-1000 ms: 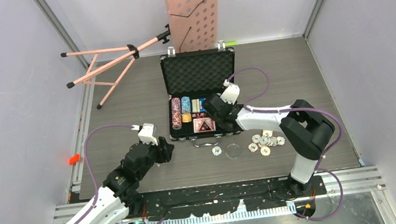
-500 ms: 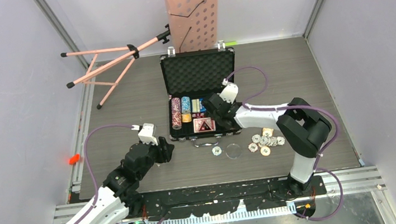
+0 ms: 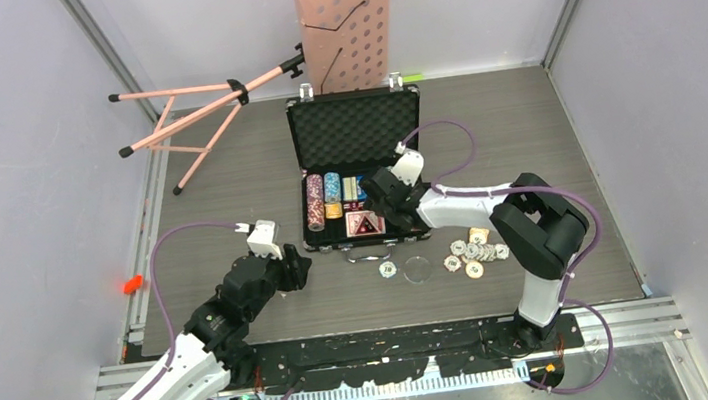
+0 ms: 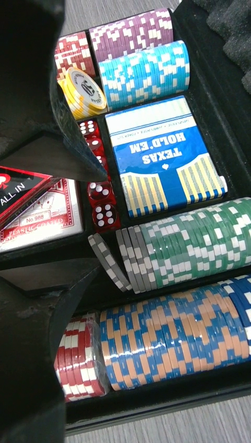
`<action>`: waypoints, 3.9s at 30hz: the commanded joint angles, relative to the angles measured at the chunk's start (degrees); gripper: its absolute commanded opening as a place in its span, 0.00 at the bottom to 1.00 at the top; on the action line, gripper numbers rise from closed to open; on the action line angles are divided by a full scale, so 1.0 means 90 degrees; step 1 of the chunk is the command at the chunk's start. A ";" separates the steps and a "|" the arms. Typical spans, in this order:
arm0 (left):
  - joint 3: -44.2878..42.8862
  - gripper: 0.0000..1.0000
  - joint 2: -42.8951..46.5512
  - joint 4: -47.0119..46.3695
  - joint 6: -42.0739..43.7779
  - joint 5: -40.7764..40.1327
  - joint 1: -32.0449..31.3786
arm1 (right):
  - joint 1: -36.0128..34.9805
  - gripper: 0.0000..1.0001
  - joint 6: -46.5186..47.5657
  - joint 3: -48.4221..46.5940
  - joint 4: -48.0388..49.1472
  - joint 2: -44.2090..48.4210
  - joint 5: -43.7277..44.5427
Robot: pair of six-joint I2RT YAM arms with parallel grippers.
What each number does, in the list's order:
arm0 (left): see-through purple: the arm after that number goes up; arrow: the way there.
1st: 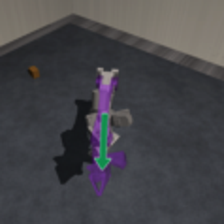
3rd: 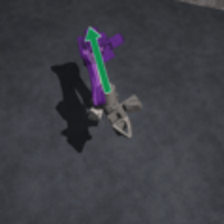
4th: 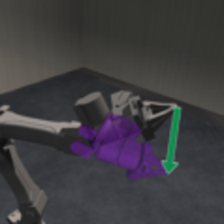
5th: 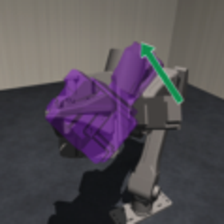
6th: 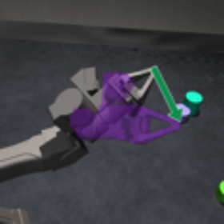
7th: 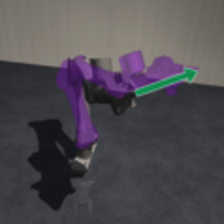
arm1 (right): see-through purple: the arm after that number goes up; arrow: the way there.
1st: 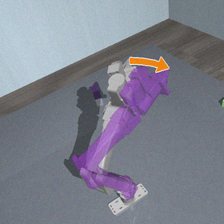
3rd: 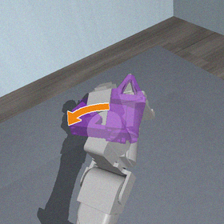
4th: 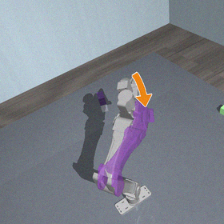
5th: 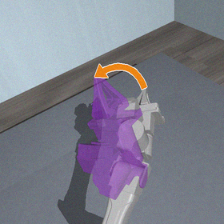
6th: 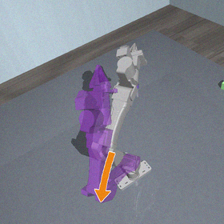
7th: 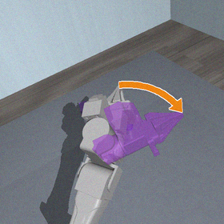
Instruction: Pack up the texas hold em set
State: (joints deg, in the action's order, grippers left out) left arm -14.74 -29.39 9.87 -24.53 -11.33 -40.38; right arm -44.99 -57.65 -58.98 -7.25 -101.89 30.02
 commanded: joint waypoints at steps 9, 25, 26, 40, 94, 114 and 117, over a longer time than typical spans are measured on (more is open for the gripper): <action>-0.0003 0.53 -0.0034 -0.0339 0.0135 0.0037 0.0004 | 0.0015 0.61 -0.0235 -0.0336 0.0259 0.0270 0.0086; -0.0029 0.53 -0.0140 -0.0374 0.0155 0.0076 0.0001 | 0.0116 0.62 -0.0075 -0.0523 0.0011 0.0355 0.0077; -0.0032 0.53 -0.0156 -0.0374 0.0157 0.0086 0.0004 | 0.0116 0.63 -0.0066 -0.0534 -0.0072 0.0384 0.0041; -0.0042 0.56 -0.0210 -0.0389 0.0177 0.0134 0.0001 | 0.0135 0.73 -0.0041 -0.0271 -0.0541 0.1047 -0.0573; -0.0012 0.80 -0.0147 -0.0389 0.0138 0.0312 0.0004 | -0.1478 0.66 0.1483 -0.0411 -0.3095 0.0289 -0.1946; -0.0006 0.79 -0.0148 -0.0409 0.0138 0.0312 0.0002 | -0.1119 0.44 0.1552 -0.0089 -0.3027 0.0146 -0.2180; -0.0012 0.79 -0.0162 -0.0405 0.0138 0.0312 0.0004 | -0.1207 0.42 0.1641 -0.0288 -0.3328 0.0146 -0.1990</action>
State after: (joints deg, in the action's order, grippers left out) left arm -14.74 -30.79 9.61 -23.53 -8.93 -40.38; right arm -55.02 -44.01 -60.03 -33.52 -99.04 9.76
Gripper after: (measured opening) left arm 0.795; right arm 0.475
